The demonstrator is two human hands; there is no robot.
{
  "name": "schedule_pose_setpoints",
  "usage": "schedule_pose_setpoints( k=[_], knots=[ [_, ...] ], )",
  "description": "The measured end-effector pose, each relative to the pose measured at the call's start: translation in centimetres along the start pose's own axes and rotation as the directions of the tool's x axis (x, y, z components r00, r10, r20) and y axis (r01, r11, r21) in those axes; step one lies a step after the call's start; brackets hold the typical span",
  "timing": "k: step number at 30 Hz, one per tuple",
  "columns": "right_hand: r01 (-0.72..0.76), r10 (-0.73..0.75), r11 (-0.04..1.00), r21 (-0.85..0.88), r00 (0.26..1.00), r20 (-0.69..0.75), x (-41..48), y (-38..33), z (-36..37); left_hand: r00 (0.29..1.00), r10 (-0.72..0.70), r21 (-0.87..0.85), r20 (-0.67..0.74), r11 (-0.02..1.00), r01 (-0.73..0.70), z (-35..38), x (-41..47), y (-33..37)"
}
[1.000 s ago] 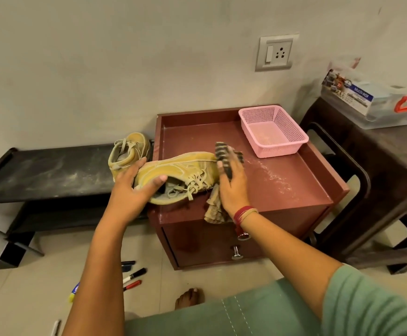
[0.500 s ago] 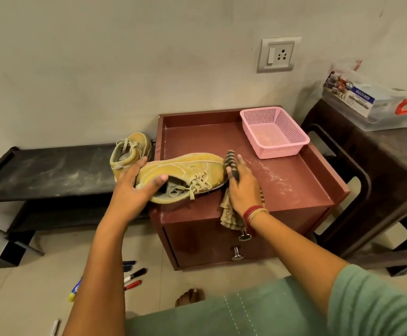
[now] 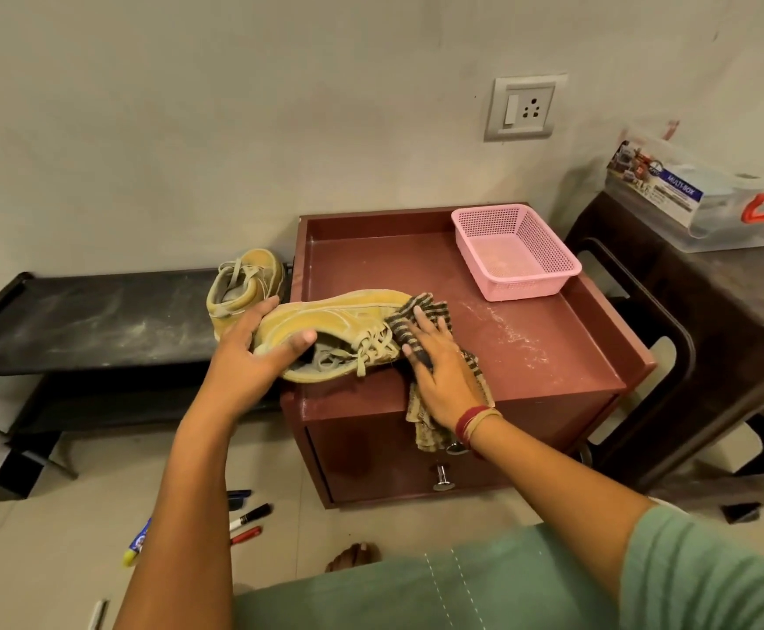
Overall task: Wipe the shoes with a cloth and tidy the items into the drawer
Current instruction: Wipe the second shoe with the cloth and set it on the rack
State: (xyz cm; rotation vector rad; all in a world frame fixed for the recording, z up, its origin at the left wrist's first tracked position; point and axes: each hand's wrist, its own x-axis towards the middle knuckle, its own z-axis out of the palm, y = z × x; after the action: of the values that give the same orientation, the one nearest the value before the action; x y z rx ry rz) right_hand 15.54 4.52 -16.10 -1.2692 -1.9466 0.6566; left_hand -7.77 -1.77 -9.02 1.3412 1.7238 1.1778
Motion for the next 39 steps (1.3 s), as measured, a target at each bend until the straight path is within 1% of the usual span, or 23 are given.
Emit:
schedule_pose_setpoints(
  k=[2,4,5,6,8,9,10,12,14,16,18,21,23,26,29,32,34,35,37,38,39],
  knots=[
    [-0.134,0.134,0.989,0.066,0.991,-0.008,0.6,0.5,-0.5,1.0,0.003,0.014,0.012,1.0,-0.003,-0.1,-0.1,0.0],
    [-0.247,0.254,0.962,0.116,0.966,-0.048,1.4,0.7,-1.0,1.0,-0.015,0.048,0.014,0.999,0.015,-0.2,-0.1,-0.2],
    [-0.294,0.311,0.94,0.174,0.947,-0.079,1.6,0.5,-1.2,0.999,-0.03,0.074,0.018,0.997,0.028,-0.3,-0.2,-0.3],
    [-0.342,0.385,0.899,0.274,0.915,-0.12,1.8,0.2,-1.4,0.999,-0.047,0.093,0.026,0.995,0.044,-0.3,-0.4,-0.3],
    [-0.416,0.561,0.764,0.494,0.806,-0.189,2.3,-0.6,-2.3,0.996,-0.078,0.087,0.036,0.993,0.075,-0.2,-1.1,-0.5],
    [-0.418,0.621,0.705,0.573,0.754,-0.214,2.5,-1.0,-2.9,0.996,-0.092,0.061,0.017,0.994,0.091,-0.1,-1.4,-0.4],
    [-0.397,0.645,0.675,0.621,0.726,-0.237,2.8,-1.2,-3.5,0.993,-0.115,0.036,-0.016,0.993,0.115,0.1,-1.8,-0.4],
    [-0.335,0.635,0.654,0.678,0.73,-0.252,3.3,-1.8,-4.8,0.984,-0.148,0.013,-0.1,0.989,0.15,0.3,-2.2,-0.1],
    [-0.277,0.601,0.641,0.716,0.761,-0.244,3.4,-2.6,-5.7,0.973,-0.149,0.002,-0.174,0.988,0.151,0.5,-2.1,0.2],
    [-0.232,0.556,0.643,0.73,0.797,-0.236,3.2,-3.3,-6.3,0.965,-0.094,-0.005,-0.243,0.995,0.095,0.8,-2.0,0.7],
    [-0.21,0.507,0.669,0.713,0.831,-0.231,2.9,-3.9,-6.9,0.956,-0.005,0.018,-0.292,1.0,0.011,1.0,-1.9,1.6],
    [-0.164,0.429,0.732,0.661,0.865,-0.26,2.4,-5.0,-7.8,0.93,0.156,0.112,-0.334,0.986,-0.125,1.5,-1.7,3.8],
    [-0.102,0.358,0.76,0.642,0.89,-0.282,2.1,-5.9,-8.6,0.908,0.256,0.199,-0.332,0.96,-0.199,2.0,-1.7,5.3],
    [-0.001,0.236,0.799,0.601,0.92,-0.312,1.8,-7.6,-10.1,0.889,0.385,0.296,-0.25,0.904,-0.308,3.1,-1.8,7.1],
    [0.138,0.034,0.891,0.433,0.93,-0.365,1.6,-9.2,-11.4,0.878,0.441,0.323,-0.186,0.872,-0.369,4.4,-1.8,7.9],
    [0.252,-0.143,0.928,0.273,0.921,-0.363,1.3,-10.7,-11.6,0.864,0.474,0.287,-0.169,0.863,-0.416,5.6,-1.6,8.5],
    [0.313,-0.249,0.933,0.176,0.918,-0.309,1.2,-11.4,-11.0,0.845,0.513,0.261,-0.153,0.845,-0.466,6.3,-1.7,8.7],
    [0.355,-0.317,0.927,0.126,0.915,-0.249,1.1,-11.6,-10.7,0.84,0.523,0.239,-0.145,0.842,-0.483,6.7,-1.8,8.8],
    [0.455,-0.453,0.891,0.014,0.889,-0.068,1.1,-11.4,-9.9,0.831,0.539,0.203,-0.136,0.836,-0.509,7.2,-1.8,8.9],
    [0.483,-0.483,0.875,-0.027,0.876,0.019,1.1,-11.1,-9.7,0.825,0.549,0.198,-0.136,0.831,-0.52,7.4,-1.8,8.9],
    [0.483,-0.481,0.875,-0.032,0.875,0.061,1.3,-10.7,-9.8,0.819,0.557,0.199,-0.137,0.826,-0.528,7.5,-1.8,8.9]
  ],
)
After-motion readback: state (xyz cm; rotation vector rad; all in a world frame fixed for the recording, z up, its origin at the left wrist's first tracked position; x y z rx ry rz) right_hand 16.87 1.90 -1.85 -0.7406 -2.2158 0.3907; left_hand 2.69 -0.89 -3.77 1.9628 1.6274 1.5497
